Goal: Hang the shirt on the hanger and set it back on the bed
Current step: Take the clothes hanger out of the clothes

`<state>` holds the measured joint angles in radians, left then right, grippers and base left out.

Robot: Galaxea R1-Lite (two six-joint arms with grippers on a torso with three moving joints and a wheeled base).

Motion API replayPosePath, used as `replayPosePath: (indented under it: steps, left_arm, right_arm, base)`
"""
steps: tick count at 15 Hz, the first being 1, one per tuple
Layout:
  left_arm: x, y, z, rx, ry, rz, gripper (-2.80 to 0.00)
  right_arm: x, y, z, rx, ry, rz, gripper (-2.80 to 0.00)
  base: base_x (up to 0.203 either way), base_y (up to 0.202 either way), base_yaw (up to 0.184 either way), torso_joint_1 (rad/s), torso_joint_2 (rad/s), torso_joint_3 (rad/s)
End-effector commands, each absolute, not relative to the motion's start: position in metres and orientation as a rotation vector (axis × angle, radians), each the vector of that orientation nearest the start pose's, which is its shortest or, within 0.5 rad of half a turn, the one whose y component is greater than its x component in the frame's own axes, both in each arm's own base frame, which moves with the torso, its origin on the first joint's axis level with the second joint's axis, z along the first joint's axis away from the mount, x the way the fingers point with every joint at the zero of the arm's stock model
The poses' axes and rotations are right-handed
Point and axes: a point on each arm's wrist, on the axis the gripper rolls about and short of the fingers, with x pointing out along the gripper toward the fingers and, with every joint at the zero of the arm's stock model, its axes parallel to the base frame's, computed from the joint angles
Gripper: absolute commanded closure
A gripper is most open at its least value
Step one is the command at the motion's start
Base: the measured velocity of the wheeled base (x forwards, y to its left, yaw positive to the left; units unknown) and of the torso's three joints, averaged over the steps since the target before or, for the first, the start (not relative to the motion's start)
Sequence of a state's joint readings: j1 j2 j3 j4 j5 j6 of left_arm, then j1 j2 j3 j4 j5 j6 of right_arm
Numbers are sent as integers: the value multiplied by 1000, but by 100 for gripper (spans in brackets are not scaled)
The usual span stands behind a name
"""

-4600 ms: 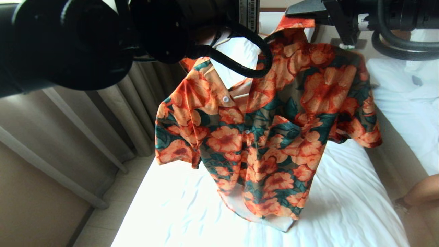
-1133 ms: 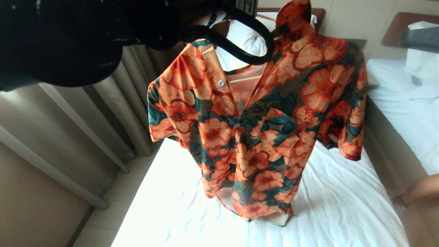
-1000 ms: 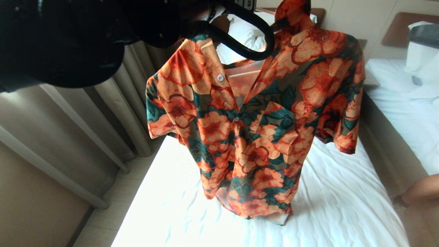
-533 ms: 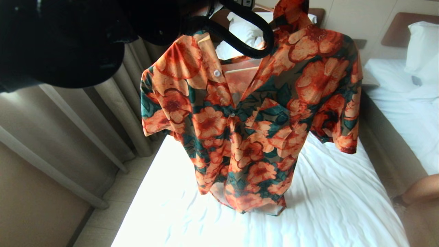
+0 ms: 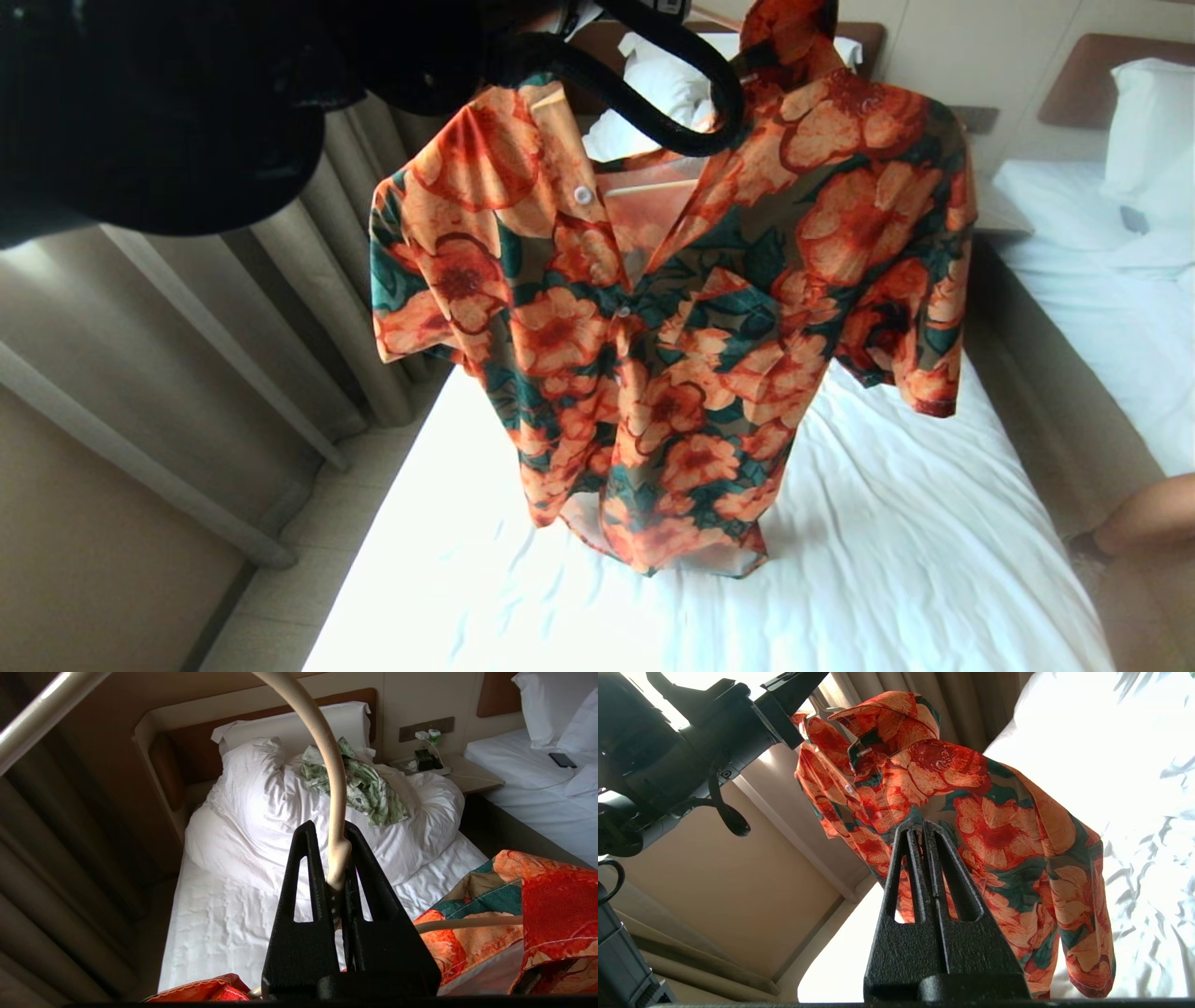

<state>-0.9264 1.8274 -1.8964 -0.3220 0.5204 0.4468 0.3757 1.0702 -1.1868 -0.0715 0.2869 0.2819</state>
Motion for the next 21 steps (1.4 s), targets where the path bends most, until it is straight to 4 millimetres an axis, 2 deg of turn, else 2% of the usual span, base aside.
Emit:
replayPosePath:
  steps: [1, 10, 13, 14, 18, 21]
  left_arm:
    - [211, -261, 416, 178, -376, -319, 0]
    - [209, -261, 418, 174, -379, -321, 0]
    - [201, -265, 419, 163, -373, -324, 0]
    - [201, -265, 419, 157, -371, -326, 0]
    - [199, -279, 408, 108, -314, -376, 0]
    - [199, -282, 404, 84, -285, -391, 0]
  right_arm:
    - [111, 51, 377, 281, -93, 688, 0]
    - [106, 56, 378, 310, -81, 742, 0]
    - [101, 54, 387, 365, -94, 754, 0]
    - [108, 57, 392, 368, -93, 758, 0]
    - [129, 68, 433, 376, -108, 778, 0]
    - [144, 82, 454, 396, 44, 781, 0]
  base:
    - [0, 0, 0, 0, 0, 0]
    - [0, 0, 0, 0, 0, 0]
    - [0, 0, 0, 0, 0, 0]
    - [0, 0, 0, 0, 0, 0]
    - [0, 0, 0, 0, 0, 0]
    - [0, 0, 0, 0, 0, 0]
